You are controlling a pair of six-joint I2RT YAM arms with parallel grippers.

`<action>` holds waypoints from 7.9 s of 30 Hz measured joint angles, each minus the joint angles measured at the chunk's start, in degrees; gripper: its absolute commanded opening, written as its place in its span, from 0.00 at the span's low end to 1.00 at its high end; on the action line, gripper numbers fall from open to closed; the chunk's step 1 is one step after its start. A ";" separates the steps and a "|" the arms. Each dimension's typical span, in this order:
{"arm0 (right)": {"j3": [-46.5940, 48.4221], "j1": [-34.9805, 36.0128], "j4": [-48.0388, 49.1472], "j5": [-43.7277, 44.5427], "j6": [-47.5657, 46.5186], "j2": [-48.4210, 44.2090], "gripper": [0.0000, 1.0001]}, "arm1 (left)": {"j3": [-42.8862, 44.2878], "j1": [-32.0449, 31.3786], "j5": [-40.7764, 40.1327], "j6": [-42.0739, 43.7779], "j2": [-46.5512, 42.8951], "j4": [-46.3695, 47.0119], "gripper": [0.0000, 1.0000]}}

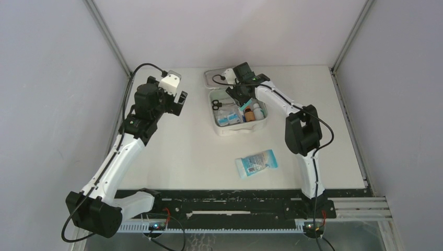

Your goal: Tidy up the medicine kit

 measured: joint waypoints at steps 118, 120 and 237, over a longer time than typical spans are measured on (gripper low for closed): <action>-60.17 -16.55 6.25 -7.26 0.87 -65.35 1.00 | -11.15 -20.87 23.91 4.59 5.90 1.77 1.00; -60.17 -16.79 6.69 -6.19 1.68 -65.61 1.00 | -11.15 -23.08 23.41 4.59 7.61 2.03 1.00; -55.21 8.50 3.87 -39.50 -35.01 -74.31 0.52 | 2.89 -23.93 66.58 10.10 14.88 -19.08 0.27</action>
